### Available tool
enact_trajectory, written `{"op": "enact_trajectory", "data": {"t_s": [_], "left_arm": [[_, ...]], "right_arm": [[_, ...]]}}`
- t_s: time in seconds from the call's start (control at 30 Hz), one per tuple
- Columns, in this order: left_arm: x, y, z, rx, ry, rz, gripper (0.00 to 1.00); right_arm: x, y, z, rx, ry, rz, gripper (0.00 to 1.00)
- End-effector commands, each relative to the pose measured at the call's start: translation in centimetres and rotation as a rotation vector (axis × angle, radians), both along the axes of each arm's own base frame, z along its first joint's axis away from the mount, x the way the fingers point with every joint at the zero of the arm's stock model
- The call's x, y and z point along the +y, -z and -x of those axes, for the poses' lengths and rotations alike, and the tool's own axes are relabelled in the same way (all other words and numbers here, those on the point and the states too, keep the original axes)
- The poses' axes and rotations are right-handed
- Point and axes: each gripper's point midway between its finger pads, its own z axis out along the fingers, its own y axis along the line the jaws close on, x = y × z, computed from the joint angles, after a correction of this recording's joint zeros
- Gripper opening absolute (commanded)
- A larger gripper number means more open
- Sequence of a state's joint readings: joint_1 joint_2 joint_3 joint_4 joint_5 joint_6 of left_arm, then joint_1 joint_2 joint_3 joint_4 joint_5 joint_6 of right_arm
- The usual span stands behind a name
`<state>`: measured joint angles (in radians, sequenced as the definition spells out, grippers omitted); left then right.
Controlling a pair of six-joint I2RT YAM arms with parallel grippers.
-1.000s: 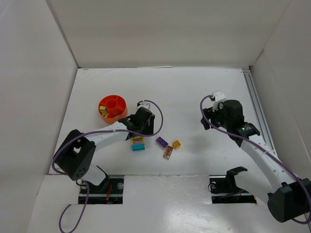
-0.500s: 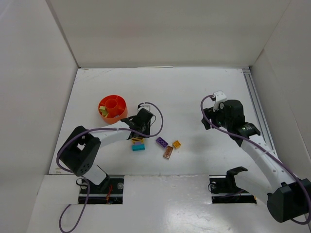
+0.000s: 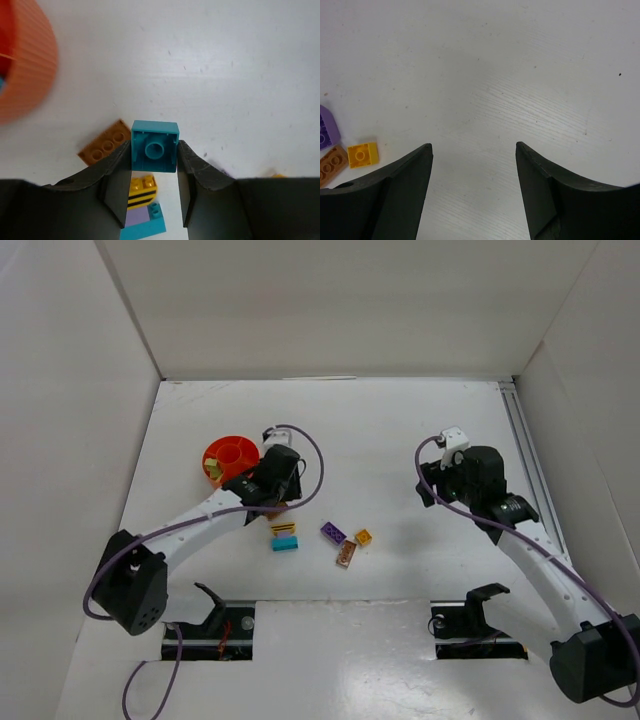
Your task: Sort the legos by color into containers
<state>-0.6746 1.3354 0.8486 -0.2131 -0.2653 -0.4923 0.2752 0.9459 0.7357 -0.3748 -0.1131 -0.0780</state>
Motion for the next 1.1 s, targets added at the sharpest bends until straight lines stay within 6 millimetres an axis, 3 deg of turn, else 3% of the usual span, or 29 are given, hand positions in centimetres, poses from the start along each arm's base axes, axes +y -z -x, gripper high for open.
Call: {"op": "enact_trajectory", "data": {"t_s": [0.0, 0.13, 0.2, 0.37, 0.83, 1.07], "left_arm": [[3.3, -4.3, -3.2, -0.124, -0.173, 0.024, 0.12], [7.2, -6.5, -5.5, -0.167, -0.299, 0.019, 0.12], [9.2, -6.5, -6.1, -0.173, -0.361, 0.007, 0.12], [11.3, -7.2, -6.7, -0.189, -0.42, 0.012, 0.13], [13.6, -5.3, -6.5, -0.169, -0.535, -0.072, 0.17], [14.0, -3.8, -6.0, -0.134, -0.548, -0.099, 0.26]], "right_arm": [[-0.2, -1.0, -0.2, -0.04, -0.003, -0.007, 0.72], [-0.4, -0.7, -0.1, -0.031, 0.005, 0.0, 0.72], [-0.7, -1.2, -0.3, -0.04, 0.014, -0.002, 0.72], [-1.0, -1.3, -0.2, -0.035, 0.018, 0.007, 0.72], [-1.7, -1.3, -0.9, -0.033, 0.034, 0.029, 0.72], [-1.5, -1.3, -0.9, -0.032, 0.027, 0.024, 0.72]]}}
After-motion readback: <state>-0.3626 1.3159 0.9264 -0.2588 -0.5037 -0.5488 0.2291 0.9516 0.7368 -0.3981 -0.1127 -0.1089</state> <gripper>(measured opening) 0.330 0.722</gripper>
